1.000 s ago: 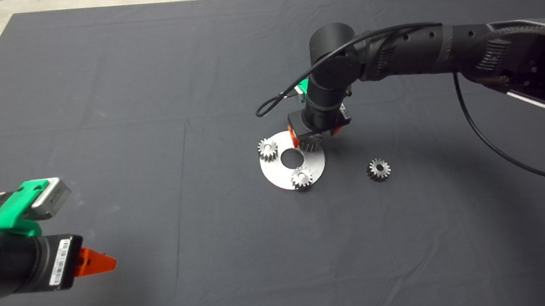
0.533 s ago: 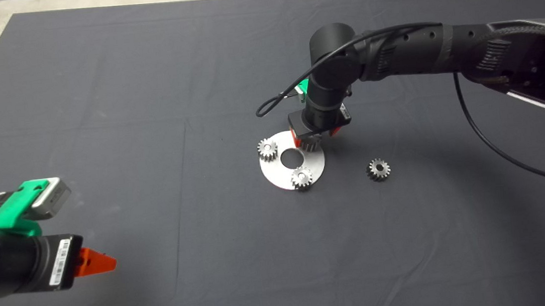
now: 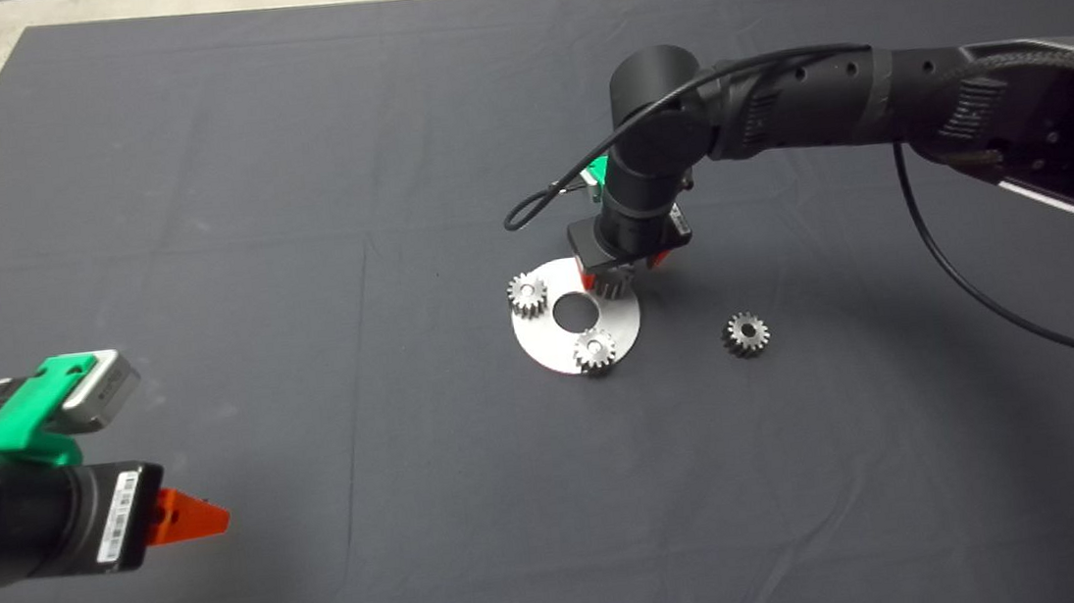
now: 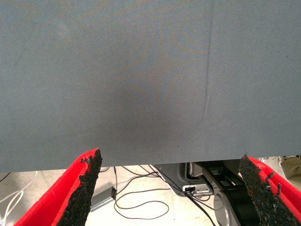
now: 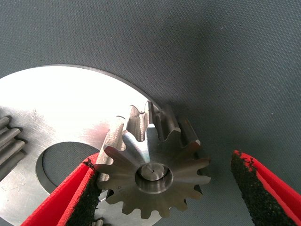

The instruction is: Remove an incorrectly installed larger gear and replace it with the correct smaller gear

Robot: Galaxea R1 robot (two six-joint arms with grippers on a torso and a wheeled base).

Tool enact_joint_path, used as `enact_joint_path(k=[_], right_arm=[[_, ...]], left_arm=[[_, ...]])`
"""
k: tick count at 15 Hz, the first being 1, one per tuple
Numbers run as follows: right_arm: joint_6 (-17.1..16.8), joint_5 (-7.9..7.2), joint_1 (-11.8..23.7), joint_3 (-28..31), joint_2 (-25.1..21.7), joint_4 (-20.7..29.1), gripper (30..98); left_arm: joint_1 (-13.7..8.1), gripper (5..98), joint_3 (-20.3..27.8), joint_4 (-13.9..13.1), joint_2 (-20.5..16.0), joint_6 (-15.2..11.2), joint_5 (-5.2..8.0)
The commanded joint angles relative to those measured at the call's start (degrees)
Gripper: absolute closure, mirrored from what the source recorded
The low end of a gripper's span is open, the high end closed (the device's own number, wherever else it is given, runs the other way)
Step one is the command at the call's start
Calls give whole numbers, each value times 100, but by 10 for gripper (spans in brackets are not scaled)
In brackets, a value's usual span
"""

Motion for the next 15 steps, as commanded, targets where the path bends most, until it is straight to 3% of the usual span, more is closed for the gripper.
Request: enact_joint_path(k=[1,7,9,11,15], right_arm=[[-17,-173,162,78,52,161,578],[-8,-173,171,87,61,161,669],[0,-164,188,96,70,161,672],[0,-164,188,96,70,161,727],[-8,-155,258,104,70,161,730]], left_arm=[[-76,292,30,-58,-41,58,1],[-74,292,30,-58,-41,67,1],[-78,292,30,-58,-41,67,1],[-79,292,30,-66,-50,76,1],[-79,292,30,-66,-50,111,1]])
